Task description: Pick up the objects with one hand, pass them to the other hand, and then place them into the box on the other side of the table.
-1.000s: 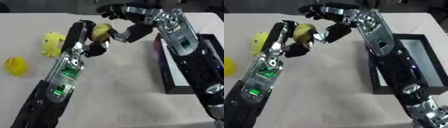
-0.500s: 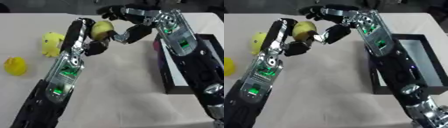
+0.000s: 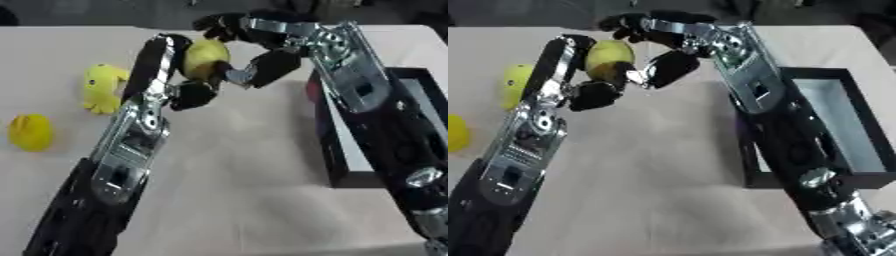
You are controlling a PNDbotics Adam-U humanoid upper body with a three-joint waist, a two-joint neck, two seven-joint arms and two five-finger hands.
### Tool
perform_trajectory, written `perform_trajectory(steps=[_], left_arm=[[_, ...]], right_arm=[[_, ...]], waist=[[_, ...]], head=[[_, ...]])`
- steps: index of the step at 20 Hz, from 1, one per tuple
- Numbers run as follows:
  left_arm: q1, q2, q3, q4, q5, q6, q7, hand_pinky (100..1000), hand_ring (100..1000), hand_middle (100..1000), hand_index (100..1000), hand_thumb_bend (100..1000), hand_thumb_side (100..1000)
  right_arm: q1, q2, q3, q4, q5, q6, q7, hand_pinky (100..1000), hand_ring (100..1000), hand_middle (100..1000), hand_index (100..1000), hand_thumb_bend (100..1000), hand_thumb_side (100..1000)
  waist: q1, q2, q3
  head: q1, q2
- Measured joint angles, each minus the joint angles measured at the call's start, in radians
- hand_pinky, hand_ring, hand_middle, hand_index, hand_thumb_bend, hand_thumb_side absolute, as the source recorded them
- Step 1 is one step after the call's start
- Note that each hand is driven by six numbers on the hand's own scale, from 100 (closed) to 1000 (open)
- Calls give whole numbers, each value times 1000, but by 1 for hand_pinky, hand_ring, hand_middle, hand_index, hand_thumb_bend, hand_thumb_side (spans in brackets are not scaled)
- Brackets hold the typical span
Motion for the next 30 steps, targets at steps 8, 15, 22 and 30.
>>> perform_trajectory(steps=[8, 15, 22, 30], left_arm=[[-1, -6, -2, 0, 7, -2, -1, 714, 471, 335, 486, 182, 100], [-1, -12, -1, 0, 15, -7, 5, 715, 471, 337, 498, 169, 100], [-3, -24, 4, 8, 18, -10, 20, 715, 470, 336, 503, 162, 100], [-18, -33, 4, 15, 19, -20, 29, 719, 476, 354, 533, 144, 100]], right_arm=[[0, 1, 0, 19, 27, 16, -59, 1000, 1000, 1000, 971, 100, 208], [1, 9, 0, 32, 23, 7, -101, 1000, 1000, 1000, 867, 100, 207], [7, 9, 2, 32, -37, 12, -114, 1000, 1000, 1000, 681, 100, 199], [7, 8, 6, 32, -102, 75, -208, 988, 1000, 949, 552, 100, 198]], waist=[[0, 0, 0], [0, 0, 0], [0, 0, 0], [-6, 0, 0]], head=[[-5, 1], [-5, 1], [-7, 2], [-9, 10]])
